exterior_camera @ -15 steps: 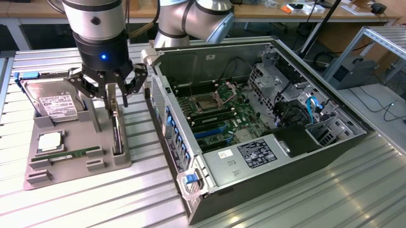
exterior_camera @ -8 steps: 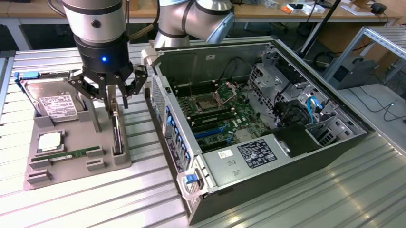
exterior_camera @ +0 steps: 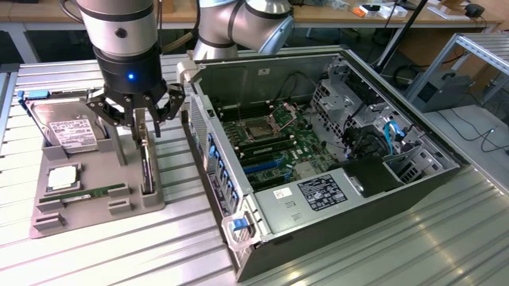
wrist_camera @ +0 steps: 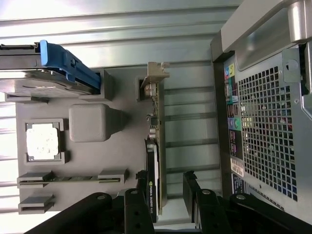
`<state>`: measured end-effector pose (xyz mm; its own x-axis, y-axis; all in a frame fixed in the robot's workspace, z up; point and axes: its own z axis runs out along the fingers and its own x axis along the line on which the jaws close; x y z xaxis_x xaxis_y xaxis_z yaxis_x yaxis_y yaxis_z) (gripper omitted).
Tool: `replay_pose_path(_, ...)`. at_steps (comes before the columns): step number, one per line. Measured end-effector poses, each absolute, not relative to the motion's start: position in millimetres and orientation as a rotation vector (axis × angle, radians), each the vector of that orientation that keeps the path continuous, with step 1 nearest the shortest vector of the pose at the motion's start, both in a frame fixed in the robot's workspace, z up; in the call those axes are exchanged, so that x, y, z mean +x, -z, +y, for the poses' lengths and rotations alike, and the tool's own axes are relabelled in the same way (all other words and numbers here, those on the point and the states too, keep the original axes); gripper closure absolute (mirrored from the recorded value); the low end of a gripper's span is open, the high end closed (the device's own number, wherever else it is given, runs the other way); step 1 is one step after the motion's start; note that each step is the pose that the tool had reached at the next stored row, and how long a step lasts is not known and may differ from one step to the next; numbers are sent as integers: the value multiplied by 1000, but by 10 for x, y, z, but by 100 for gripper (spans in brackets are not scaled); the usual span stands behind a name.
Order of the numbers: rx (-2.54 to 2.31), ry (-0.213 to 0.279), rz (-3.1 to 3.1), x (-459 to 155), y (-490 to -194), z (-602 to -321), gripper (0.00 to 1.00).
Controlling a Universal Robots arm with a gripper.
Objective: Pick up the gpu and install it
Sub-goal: 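Pick up the gpu and move the gpu toward the slot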
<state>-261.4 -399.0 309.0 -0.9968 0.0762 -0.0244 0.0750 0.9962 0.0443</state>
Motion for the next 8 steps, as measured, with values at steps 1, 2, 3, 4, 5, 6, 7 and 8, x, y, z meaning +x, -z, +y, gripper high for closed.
replay_pose_path(1,118,-68,3112,-2614,-3083,-3989,58)
replay_pose_path(2,118,-68,3113,-2614,-3077,-3989,58)
replay_pose_path(3,118,-68,3113,-2614,-3073,-3989,58)
replay_pose_path(4,118,-68,3113,-2614,-3069,-3989,58)
replay_pose_path(5,118,-68,3112,-2614,-3065,-3989,58)
replay_pose_path(6,118,-68,3113,-2614,-3061,-3989,58)
replay_pose_path(7,118,-68,3112,-2614,-3055,-3989,58)
replay_pose_path(8,118,-68,3112,-2614,-3051,-3989,58)
